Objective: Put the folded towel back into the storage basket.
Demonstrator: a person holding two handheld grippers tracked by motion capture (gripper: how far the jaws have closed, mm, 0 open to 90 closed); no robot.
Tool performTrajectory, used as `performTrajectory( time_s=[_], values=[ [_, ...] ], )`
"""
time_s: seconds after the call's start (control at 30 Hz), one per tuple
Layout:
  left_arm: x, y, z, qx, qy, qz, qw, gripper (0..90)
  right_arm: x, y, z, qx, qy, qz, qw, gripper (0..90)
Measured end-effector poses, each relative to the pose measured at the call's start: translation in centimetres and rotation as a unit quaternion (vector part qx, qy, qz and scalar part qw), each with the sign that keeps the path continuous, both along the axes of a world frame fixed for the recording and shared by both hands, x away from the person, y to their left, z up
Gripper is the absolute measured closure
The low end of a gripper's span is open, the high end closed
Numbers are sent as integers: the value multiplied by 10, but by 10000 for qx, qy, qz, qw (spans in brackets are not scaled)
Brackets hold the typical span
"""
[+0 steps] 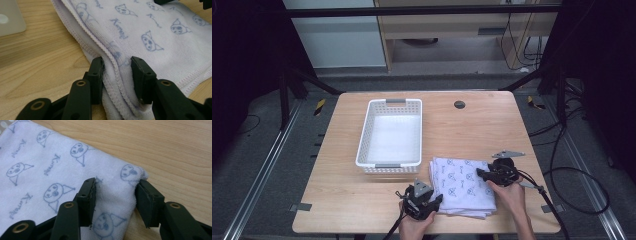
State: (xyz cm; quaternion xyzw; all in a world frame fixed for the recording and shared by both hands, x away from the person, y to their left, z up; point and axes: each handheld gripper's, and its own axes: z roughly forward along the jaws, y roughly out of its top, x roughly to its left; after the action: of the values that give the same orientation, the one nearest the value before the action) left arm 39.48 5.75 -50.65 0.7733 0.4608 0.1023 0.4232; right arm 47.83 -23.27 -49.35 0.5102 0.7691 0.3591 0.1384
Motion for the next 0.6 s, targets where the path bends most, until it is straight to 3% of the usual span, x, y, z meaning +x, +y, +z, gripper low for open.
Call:
performTrajectory(
  time_s=[0.3,0.6],
  values=[
    [0,0,0,-53,-10,48,10000,695,1,0,1,194,160,-18,9997,623],
    [1,3,2,-170,68,50,9998,747,-2,0,4,337,166,-98,9992,740]
  ],
)
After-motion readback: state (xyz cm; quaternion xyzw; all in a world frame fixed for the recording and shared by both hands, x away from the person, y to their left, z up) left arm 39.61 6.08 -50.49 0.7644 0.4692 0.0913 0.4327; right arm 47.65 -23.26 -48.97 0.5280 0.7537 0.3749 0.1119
